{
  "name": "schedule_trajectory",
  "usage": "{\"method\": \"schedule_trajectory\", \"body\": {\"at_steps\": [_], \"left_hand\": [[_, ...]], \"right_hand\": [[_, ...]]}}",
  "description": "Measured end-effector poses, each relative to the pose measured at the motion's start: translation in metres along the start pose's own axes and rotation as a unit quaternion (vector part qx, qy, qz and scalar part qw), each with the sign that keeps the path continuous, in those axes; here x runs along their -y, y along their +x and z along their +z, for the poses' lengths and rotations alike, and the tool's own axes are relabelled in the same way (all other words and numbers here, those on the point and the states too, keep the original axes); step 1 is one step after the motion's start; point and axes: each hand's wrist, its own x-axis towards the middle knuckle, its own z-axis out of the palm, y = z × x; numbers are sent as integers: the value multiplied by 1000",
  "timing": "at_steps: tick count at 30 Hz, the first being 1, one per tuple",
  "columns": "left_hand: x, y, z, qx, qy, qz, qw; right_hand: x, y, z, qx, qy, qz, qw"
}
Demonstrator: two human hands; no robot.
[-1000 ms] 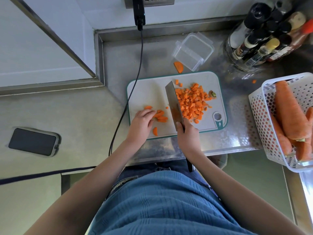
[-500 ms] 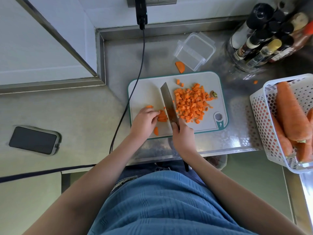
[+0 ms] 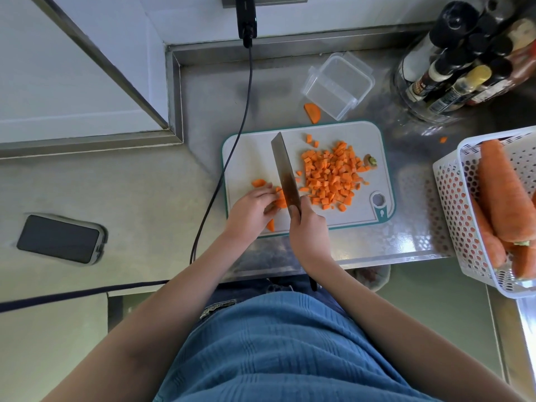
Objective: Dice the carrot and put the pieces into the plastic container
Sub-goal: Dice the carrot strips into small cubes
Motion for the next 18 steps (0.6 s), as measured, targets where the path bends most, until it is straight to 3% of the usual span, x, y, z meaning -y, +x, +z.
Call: {"method": "schedule_trajectory", "body": {"at_steps": [9, 18], "left_hand": [[7, 3, 5, 4, 2, 39, 999], [10, 3, 6, 1, -1, 31, 1000]], "right_hand": [[0, 2, 17, 10, -145, 37, 989], [-7, 12, -8, -25, -104, 46, 993]]}}
